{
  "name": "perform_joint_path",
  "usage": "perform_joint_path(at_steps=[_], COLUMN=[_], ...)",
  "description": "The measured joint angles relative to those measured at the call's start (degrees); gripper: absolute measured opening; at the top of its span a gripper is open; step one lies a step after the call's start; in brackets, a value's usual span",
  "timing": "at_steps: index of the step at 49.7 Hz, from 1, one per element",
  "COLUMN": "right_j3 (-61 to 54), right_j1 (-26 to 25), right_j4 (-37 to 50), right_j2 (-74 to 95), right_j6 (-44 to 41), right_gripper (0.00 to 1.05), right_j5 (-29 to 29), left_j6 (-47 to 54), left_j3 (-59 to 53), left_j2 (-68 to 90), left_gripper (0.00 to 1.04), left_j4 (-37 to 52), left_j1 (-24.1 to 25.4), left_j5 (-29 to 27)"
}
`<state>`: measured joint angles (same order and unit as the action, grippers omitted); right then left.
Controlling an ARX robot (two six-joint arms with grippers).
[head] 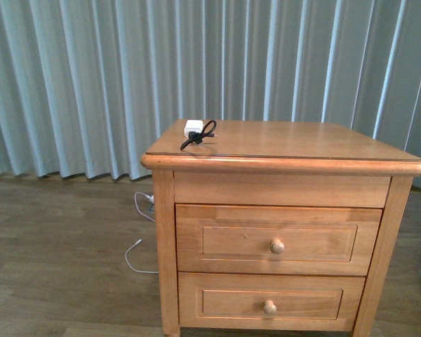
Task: Put charger into drawer
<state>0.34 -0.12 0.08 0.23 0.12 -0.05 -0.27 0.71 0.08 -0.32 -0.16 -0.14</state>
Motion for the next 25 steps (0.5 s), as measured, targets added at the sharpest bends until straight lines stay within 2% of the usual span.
perform_joint_path(at_steps=[25], right_j3=[0.0], right_j1=[0.0], right_j4=[0.0], right_j2=[0.0], right_j6=[0.0], right_gripper=[0.97], right_j5=[0.0], left_j6=[0.0], left_j3=[0.0], left_j2=[0.0], left_gripper=[0.99], left_j4=[0.0], left_j1=[0.0], left_j5=[0.0])
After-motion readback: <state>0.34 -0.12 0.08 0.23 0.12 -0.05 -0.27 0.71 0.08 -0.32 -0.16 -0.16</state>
